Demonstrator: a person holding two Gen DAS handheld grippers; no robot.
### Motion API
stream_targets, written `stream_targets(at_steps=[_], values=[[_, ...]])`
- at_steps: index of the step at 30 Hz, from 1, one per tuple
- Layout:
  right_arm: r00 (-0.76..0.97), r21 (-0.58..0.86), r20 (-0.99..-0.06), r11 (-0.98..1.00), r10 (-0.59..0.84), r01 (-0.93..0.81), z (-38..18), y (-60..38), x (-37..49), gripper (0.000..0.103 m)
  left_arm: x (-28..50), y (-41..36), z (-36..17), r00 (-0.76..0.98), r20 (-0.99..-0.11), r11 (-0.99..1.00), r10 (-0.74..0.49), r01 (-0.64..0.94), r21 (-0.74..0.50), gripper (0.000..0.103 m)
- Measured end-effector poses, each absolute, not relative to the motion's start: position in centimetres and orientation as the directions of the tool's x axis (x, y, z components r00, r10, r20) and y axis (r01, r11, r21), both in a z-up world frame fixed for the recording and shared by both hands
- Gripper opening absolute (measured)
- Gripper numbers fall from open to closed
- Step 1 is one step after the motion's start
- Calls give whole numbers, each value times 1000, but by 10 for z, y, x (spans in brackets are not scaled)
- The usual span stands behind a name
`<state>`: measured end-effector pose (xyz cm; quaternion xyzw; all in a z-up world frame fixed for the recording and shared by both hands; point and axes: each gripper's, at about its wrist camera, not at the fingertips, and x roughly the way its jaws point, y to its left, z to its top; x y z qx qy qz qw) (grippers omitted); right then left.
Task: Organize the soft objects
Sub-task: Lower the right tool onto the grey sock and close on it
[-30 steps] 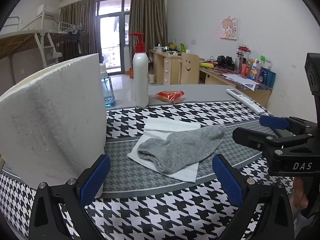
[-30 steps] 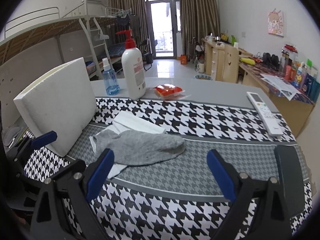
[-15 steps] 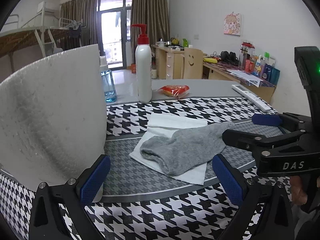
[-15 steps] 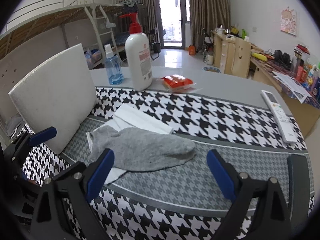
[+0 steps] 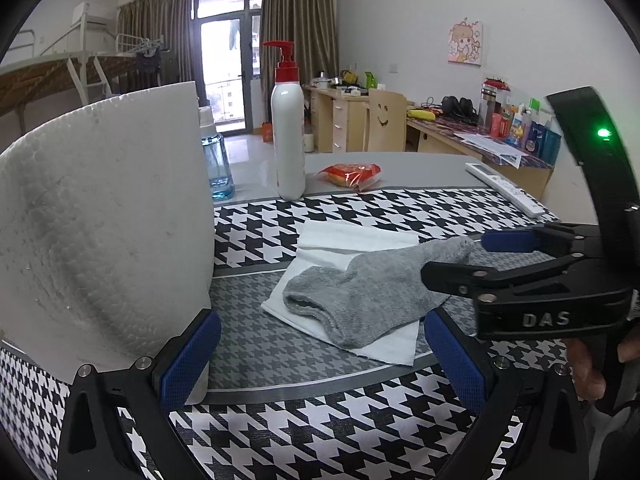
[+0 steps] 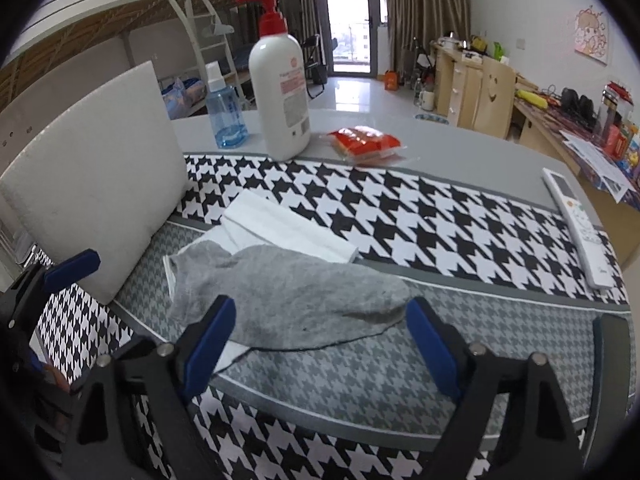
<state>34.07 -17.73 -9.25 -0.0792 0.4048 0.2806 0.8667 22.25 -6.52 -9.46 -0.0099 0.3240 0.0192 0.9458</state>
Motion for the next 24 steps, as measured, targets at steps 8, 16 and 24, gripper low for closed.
stream_targets(at_steps=[8, 16, 24], values=[[467, 102, -785, 827, 408, -553, -106, -171, 351, 67, 220, -66, -94, 791, -612, 999, 29, -37, 0, 102], [477, 59, -797, 833, 371, -549, -110, -166, 352, 46, 219, -68, -94, 792, -610, 999, 25, -33, -2, 102], [501, 20, -802, 853, 325, -521, -111, -169, 354, 17, 217, -68, -93, 792, -609, 999, 26, -35, -3, 102]])
